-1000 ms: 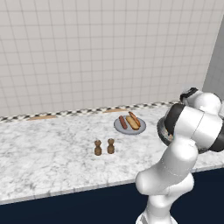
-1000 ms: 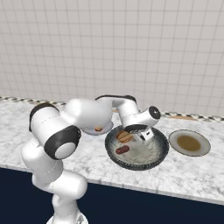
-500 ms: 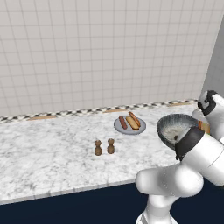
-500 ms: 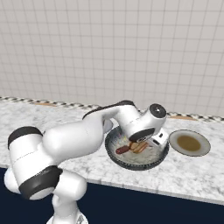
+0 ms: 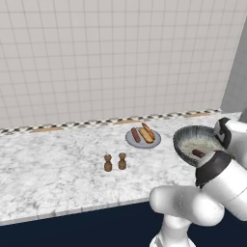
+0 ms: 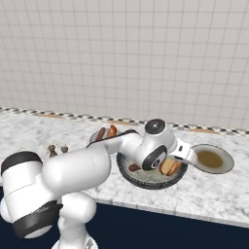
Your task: Place one bun and one sausage from the bowl on each plate.
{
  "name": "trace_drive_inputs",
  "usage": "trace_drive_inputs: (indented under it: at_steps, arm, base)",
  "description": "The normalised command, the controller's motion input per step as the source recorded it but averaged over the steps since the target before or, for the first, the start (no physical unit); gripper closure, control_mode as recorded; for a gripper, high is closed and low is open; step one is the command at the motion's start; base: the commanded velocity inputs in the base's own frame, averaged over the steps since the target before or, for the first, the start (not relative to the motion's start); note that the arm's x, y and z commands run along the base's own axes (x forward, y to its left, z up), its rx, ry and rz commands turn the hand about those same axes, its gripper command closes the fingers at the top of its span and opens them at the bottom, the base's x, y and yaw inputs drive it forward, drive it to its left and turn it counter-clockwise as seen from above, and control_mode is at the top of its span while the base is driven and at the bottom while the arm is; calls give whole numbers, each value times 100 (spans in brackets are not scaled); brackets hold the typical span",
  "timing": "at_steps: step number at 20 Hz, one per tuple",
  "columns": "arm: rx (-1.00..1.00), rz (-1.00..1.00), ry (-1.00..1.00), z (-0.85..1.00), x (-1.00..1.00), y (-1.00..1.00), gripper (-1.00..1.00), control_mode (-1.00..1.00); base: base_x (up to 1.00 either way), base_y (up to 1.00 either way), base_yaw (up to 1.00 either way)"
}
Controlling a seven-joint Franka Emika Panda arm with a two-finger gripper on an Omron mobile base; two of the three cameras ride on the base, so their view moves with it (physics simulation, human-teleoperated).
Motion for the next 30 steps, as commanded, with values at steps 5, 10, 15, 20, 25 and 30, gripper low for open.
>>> trace_drive_inputs:
  at_steps: [5, 10, 15, 20, 25, 30]
  arm:
    - [-7, 1, 0, 59, 1, -52, 100, -100]
    - [6, 11, 26, 35, 63, -48, 100, -100]
    - [9, 16, 33, -3, 96, -72, 100, -100]
    - [1, 20, 16, -75, 47, -64, 100, -100]
    - [10, 15, 2, -21, 27, -66, 100, -100]
    - [5, 0, 8, 9, 21, 9, 100, -100]
  base:
    - [0, 0, 0]
    - [0, 0, 0]
    - [0, 0, 0]
    - [0, 0, 0]
    - [0, 0, 0]
    - [0, 0, 0]
